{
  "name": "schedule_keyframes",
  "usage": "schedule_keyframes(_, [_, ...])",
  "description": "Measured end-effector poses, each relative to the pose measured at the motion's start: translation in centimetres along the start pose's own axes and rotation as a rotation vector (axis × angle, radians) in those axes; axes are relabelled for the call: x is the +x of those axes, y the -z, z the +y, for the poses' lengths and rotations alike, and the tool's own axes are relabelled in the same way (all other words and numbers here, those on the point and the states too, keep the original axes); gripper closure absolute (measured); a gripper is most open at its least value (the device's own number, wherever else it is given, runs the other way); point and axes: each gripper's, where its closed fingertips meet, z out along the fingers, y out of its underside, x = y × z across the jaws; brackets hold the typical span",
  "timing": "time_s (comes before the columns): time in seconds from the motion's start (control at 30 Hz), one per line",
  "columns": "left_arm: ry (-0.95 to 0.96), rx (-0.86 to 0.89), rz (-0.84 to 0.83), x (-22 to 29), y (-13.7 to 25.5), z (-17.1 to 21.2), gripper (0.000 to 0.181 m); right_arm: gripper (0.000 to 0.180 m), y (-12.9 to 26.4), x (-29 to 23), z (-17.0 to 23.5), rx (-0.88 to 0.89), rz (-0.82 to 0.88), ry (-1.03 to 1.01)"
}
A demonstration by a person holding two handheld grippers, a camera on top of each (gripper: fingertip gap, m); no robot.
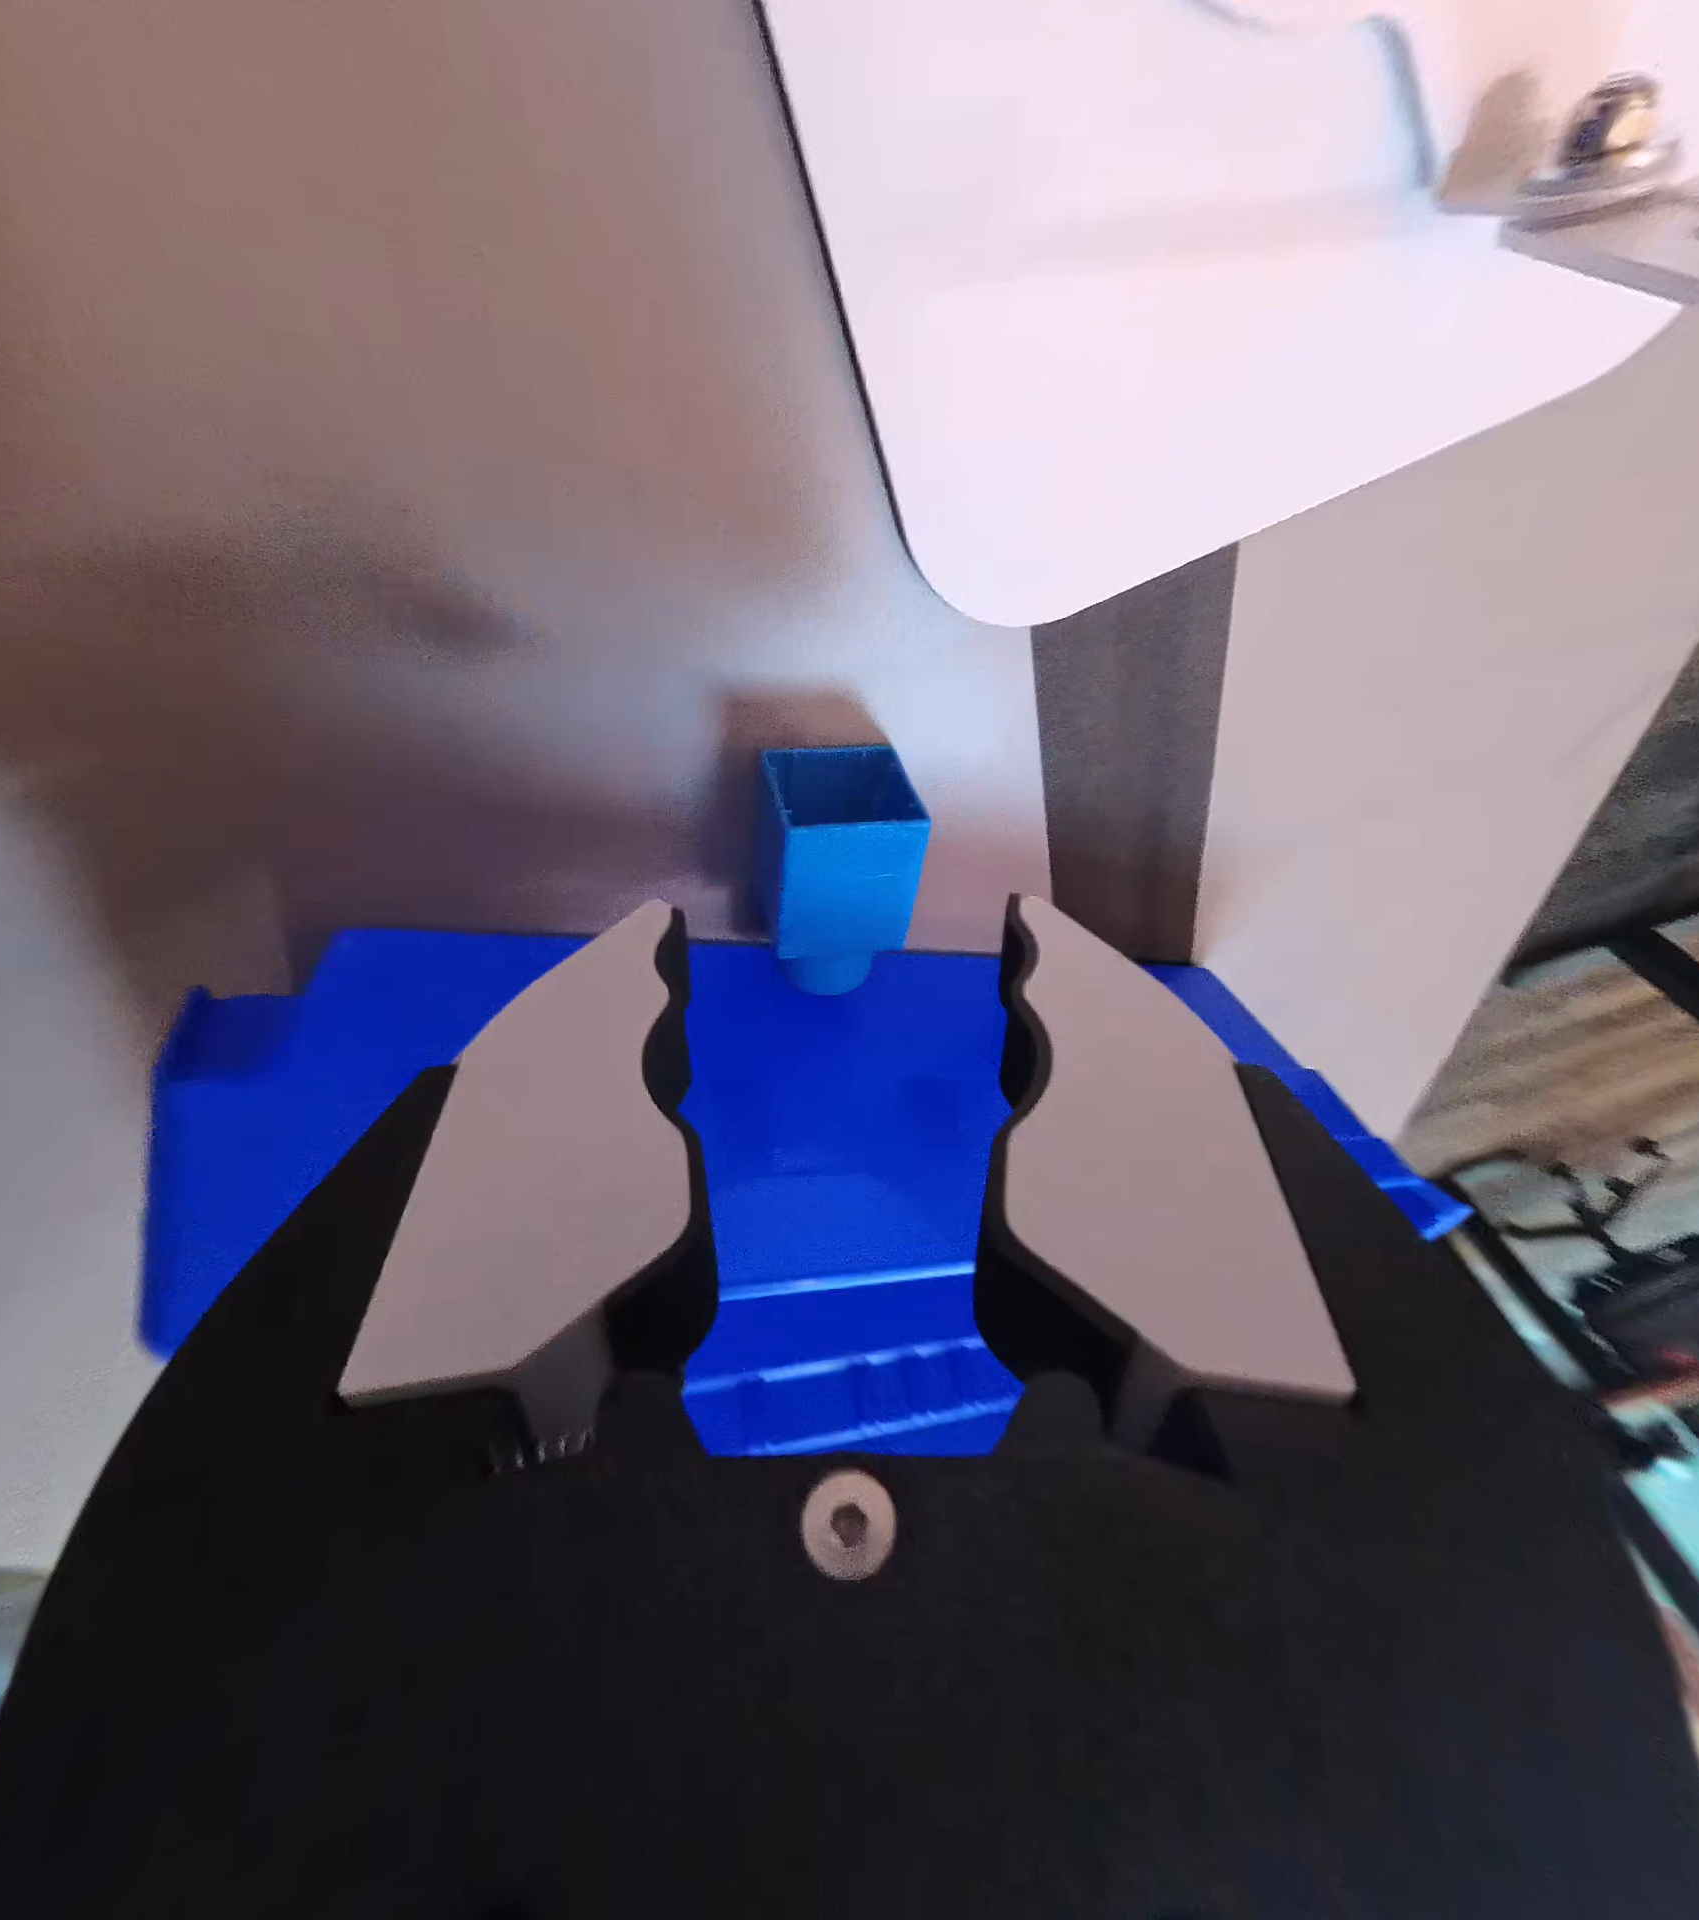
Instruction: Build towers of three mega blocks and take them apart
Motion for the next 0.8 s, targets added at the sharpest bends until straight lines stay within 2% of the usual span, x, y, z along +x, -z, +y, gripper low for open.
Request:
schedule_keyframes(0.1, [-0.003, 0.001, 0.001, 0.0, 0.0, -0.1, 0.145, 0.121, -1.4, -0.1, 0.6, -0.142, 0.001, 0.078])
schedule_keyframes(0.27, [-0.004, 0.007, 0.008, 0.2, 0.0, -0.3, 0.145, 0.121, -3.8, 0.5, 1.8, -0.32, 0.012, 0.084])
schedule_keyframes(0.33, [-0.008, 0.007, 0.005, 0.2, 0.0, -0.2, 0.145, 0.144, -4.2, 0.4, 2.2, -0.362, -0.006, 0.058])
schedule_keyframes(0.37, [-0.007, 0.011, 0.0, 0.1, 0.1, -0.3, 0.145, 0.144, -4.0, 0.3, 1.9, -0.347, -0.017, 0.064])
schedule_keyframes(0.43, [0.004, 0.024, -0.037, -0.6, 0.3, -0.4, 0.145, 0.144, -2.0, -0.2, 0.0, -0.196, -0.029, 0.07])
schedule_keyframes(0.5, [0.03, 0.061, -0.084, -1.7, 0.7, -0.9, 0.145, 0.144, 1.7, -1.6, -2.9, 0.039, -0.036, 0.095])
schedule_keyframes(0.63, [0.089, 0.169, -0.18, -3.7, 2.1, -2.2, 0.145, 0.144, 9.8, -8.2, -6.4, 0.49, -0.095, 0.192])
schedule_keyframes(0.7, [0.102, 0.182, -0.203, -4.2, 2.5, -2.4, 0.145, 0.144, 11.7, -12.8, -5.8, 0.587, -0.156, 0.247])
schedule_keyframes(0.8, [0.108, 0.133, -0.177, -4.0, 1.9, -1.5, 0.145, 0.144, 10.8, -19.7, -3.0, 0.556, -0.245, 0.336])
